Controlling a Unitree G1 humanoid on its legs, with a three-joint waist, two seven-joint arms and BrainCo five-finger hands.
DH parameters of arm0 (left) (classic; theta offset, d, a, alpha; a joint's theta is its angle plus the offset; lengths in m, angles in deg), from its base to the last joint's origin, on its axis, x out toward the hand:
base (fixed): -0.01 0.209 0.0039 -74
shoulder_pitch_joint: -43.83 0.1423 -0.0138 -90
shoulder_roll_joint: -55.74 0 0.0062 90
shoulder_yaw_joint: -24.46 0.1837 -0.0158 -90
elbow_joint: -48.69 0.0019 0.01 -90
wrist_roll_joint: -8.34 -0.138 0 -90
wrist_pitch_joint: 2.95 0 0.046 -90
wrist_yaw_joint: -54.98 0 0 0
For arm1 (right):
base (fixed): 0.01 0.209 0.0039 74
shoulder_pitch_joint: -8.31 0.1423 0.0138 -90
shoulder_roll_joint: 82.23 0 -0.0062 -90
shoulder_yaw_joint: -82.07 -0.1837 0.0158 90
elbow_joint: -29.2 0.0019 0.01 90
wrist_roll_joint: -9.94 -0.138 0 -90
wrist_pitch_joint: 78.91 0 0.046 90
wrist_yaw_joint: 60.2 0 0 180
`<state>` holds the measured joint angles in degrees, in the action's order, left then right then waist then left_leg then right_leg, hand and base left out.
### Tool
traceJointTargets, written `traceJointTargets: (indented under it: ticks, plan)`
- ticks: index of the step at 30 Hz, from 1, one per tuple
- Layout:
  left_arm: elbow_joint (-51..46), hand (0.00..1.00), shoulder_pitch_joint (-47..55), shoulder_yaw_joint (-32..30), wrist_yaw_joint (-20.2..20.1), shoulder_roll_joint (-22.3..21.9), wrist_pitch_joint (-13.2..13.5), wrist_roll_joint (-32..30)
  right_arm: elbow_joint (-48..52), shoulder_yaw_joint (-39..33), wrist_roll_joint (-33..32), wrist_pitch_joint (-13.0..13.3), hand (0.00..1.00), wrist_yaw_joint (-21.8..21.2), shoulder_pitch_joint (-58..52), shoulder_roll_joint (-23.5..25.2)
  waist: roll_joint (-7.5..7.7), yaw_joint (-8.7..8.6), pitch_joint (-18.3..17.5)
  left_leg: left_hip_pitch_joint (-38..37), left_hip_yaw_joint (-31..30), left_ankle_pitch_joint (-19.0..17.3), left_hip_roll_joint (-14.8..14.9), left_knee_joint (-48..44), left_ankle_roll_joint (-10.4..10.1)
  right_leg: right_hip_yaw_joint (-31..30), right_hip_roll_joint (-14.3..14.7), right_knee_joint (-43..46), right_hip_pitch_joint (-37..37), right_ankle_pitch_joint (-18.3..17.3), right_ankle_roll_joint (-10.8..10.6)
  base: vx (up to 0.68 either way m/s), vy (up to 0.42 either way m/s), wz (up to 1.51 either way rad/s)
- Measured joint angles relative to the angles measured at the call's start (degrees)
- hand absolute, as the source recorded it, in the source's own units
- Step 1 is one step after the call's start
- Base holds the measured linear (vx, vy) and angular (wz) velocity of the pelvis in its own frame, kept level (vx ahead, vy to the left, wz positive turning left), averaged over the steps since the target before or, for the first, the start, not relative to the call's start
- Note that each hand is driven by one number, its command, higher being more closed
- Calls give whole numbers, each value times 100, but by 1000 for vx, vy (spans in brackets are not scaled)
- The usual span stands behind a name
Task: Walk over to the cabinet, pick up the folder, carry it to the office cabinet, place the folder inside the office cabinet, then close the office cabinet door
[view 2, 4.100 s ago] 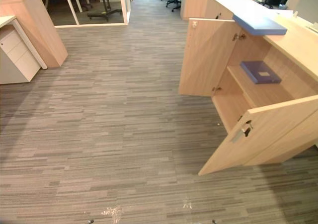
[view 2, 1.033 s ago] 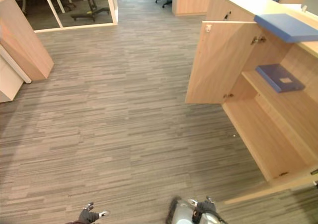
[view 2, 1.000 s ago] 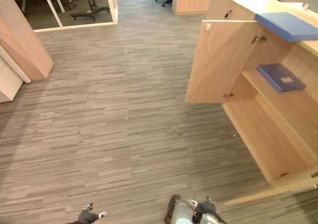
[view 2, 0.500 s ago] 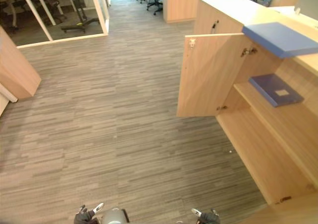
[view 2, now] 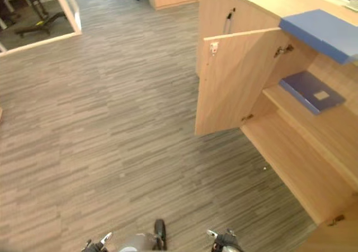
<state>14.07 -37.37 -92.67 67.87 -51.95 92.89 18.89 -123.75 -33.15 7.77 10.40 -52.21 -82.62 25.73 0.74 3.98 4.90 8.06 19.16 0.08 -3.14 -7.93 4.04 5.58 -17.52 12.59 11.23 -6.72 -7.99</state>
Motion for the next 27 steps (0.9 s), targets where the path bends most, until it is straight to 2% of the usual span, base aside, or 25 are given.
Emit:
traceJointTargets:
  ticks: [1,3,4,5,7,9,10,11,13,14,15,17,19,23,24,25,26,27]
  plan:
    - [38,0,-6,55,-10,21,-12,-121,-33,-155,19,-19,0,-17,-27,-60,-27,-46,-42,-186,25,-85,-145,100,78,-47,-167,562,-219,31,48,347,366,-20]
    - [46,0,18,199,-34,42,-43,-232,-54,-287,106,-42,0,-53,-97,-170,-78,-138,-70,-487,40,-230,-284,230,114,65,-462,1736,-678,260,376,239,267,-20]
    - [67,0,49,273,-53,86,-69,-306,-56,-284,84,-39,0,-42,-111,-211,-90,-193,-55,-719,186,-328,-312,299,90,374,-721,2568,-1043,470,747,188,210,-50]
    - [147,0,81,297,-54,130,-95,-326,33,-275,51,16,0,-4,-97,-234,-127,-246,-40,-949,341,-383,-305,379,76,812,-939,3192,-1282,461,760,180,191,-56]
    - [137,0,94,450,-44,189,-108,-326,44,-273,-73,30,0,19,-54,-250,-132,-348,-26,-1211,381,-383,-251,494,75,1457,-1000,3402,-1421,301,623,148,103,-32]
    - [86,0,85,690,-38,221,-83,-317,24,-214,-129,70,0,52,3,-226,-153,-432,39,-1469,432,-405,-118,614,37,2296,-772,3165,-1472,-68,569,127,-3,-20]
    - [90,0,86,699,-35,218,-82,-314,18,-210,-119,70,0,52,14,-221,-171,-435,57,-1517,471,-413,-76,634,25,2346,-688,3095,-1471,-117,537,88,-60,-50]
    - [93,0,99,691,0,196,-83,-297,11,-140,-112,64,0,50,91,-233,-188,-398,141,-1614,648,-452,63,679,-61,2547,-438,2749,-1486,-289,506,53,-112,-80]
    - [131,0,91,676,50,227,-87,-302,-8,59,-111,68,0,53,220,-234,-166,-378,222,-1620,894,-512,231,713,-243,2930,-116,2106,-1609,-327,525,24,-132,-90]
    - [162,0,70,677,57,253,-93,-311,-23,75,-113,68,0,56,261,-220,-137,-379,275,-1627,1009,-503,279,751,-340,3122,86,1553,-1623,-306,555,34,-186,-62]
    - [230,0,13,679,59,298,-96,-326,-57,65,-114,66,0,57,230,-213,-45,-396,304,-1623,1015,-509,255,777,-426,3283,219,1063,-1523,-366,758,57,-233,-48]
    - [294,0,-81,675,54,237,-106,-355,-162,30,-114,60,0,58,231,-298,-146,-455,385,-1646,753,-443,318,896,-508,3336,491,746,-1433,-326,810,93,-194,-23]
    - [291,0,-98,652,40,238,-107,-380,-201,-29,-117,60,0,59,201,-294,-134,-472,405,-1779,733,-330,433,1056,-517,3343,729,545,-1298,-343,838,108,-165,-13]
    - [258,0,-124,618,-23,231,-138,-491,-194,-209,-116,59,0,52,96,-256,-119,-488,359,-1923,693,-366,656,1148,-700,3344,1123,48,-1038,-344,841,115,-117,-8]
    - [237,0,-135,591,-29,246,-142,-488,-193,-281,-118,59,0,53,97,-200,-95,-491,362,-1894,730,-425,701,970,-775,3319,1157,-50,-980,-345,841,136,-113,-15]
    - [194,0,-131,519,-36,313,-141,-481,-187,-282,-119,60,0,51,93,-103,38,-479,380,-1704,747,-640,820,318,-859,3248,1179,-209,-858,-340,841,165,-178,-27]
    - [174,0,-115,459,-42,363,-144,-482,-179,-267,-124,62,0,50,80,-49,120,-463,368,-1499,776,-870,982,-370,-842,3157,1236,-350,-754,-311,833,152,-194,-45]
    - [100,0,-108,294,-47,333,-162,-480,-107,-241,-126,62,0,49,43,-9,133,-444,358,-1232,817,-1163,1268,-1346,-721,3059,1349,-506,-606,-275,843,140,-180,-56]
